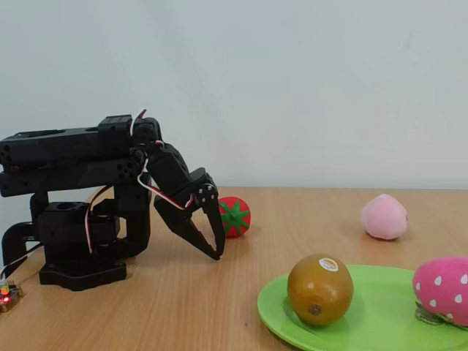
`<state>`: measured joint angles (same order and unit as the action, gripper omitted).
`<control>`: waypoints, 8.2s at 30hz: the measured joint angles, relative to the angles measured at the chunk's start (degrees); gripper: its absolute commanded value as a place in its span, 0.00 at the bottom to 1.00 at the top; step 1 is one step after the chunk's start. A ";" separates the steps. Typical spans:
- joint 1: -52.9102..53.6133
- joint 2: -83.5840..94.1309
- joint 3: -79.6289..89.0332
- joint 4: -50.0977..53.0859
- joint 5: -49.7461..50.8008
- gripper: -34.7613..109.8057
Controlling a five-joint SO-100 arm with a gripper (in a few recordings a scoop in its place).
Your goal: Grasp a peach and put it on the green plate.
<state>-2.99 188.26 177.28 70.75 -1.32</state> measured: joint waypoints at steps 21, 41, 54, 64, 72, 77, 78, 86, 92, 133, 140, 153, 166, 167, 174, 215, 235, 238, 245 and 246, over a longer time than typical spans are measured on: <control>-1.49 -1.05 -3.52 -1.67 -2.20 0.18; -2.55 -52.03 -55.37 -5.10 0.44 0.18; -3.52 -91.41 -93.69 -5.10 -1.14 0.20; -4.13 -105.38 -107.40 -5.10 -3.25 0.33; -6.59 -111.27 -112.06 -5.10 -5.10 0.48; -8.09 -114.87 -114.61 -5.10 -7.21 0.54; -8.35 -115.75 -114.96 -5.10 -7.29 0.54; -9.67 -122.61 -120.76 -4.48 -8.44 0.54; -9.49 -125.60 -121.90 -4.13 -9.49 0.54; -9.49 -137.02 -129.73 -3.16 -9.93 0.56; -9.49 -140.54 -132.71 -3.16 -10.28 0.56; -9.49 -143.79 -136.67 -3.16 -10.28 0.44; -9.49 -143.79 -136.67 -3.25 -10.28 0.42; -9.49 -143.79 -136.67 -3.25 -10.28 0.42; -9.49 -143.00 -137.37 -2.64 -10.72 0.42; 9.84 -114.35 -122.34 15.82 -22.50 0.44; 20.92 -116.81 -119.97 15.82 -57.04 0.43; 21.09 -117.69 -120.15 15.82 -63.81 0.42; 22.41 -118.83 -120.41 13.89 -77.52 0.43; 22.50 -119.36 -120.41 13.10 -78.22 0.44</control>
<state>19.51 68.91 56.87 83.85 -79.54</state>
